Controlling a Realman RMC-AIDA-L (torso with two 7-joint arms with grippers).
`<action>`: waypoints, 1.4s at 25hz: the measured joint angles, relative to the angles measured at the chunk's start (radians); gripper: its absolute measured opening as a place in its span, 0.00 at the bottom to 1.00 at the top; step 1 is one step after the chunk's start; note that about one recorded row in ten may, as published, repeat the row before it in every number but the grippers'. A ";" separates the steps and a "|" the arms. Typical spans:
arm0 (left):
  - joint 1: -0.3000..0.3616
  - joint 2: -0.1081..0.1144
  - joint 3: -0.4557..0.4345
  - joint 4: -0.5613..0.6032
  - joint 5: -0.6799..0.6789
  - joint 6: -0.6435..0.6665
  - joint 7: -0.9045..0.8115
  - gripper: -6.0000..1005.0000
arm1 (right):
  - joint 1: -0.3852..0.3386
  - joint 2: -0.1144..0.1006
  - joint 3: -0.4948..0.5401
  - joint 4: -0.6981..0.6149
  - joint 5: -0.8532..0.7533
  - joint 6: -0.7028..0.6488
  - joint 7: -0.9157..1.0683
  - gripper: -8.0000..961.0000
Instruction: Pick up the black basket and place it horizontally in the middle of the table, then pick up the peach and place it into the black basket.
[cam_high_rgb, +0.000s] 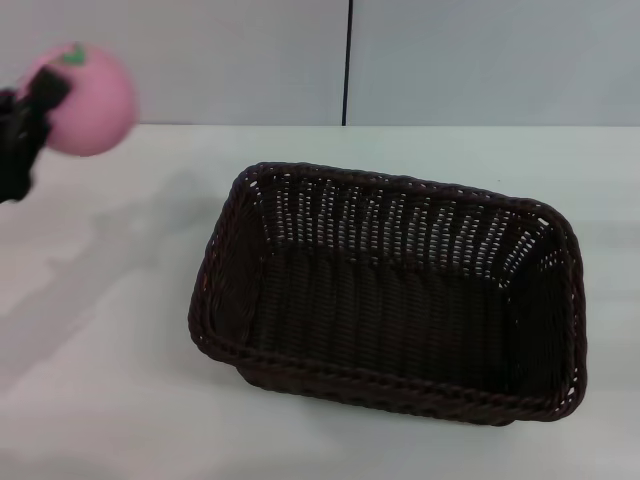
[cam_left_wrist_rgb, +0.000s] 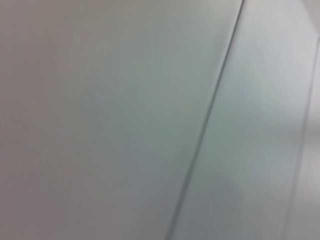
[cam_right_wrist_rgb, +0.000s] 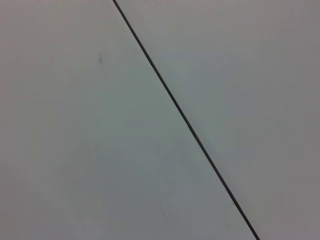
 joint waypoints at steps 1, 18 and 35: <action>-0.030 0.000 0.023 -0.026 0.004 -0.009 0.003 0.11 | 0.000 0.000 0.000 0.000 0.000 0.000 0.000 0.62; -0.164 -0.011 0.389 -0.090 0.006 -0.228 0.056 0.15 | 0.004 -0.003 0.000 0.023 -0.001 0.010 -0.034 0.62; -0.104 -0.005 0.306 -0.088 -0.020 -0.220 0.091 0.73 | 0.010 0.001 -0.007 0.025 -0.005 0.020 -0.039 0.62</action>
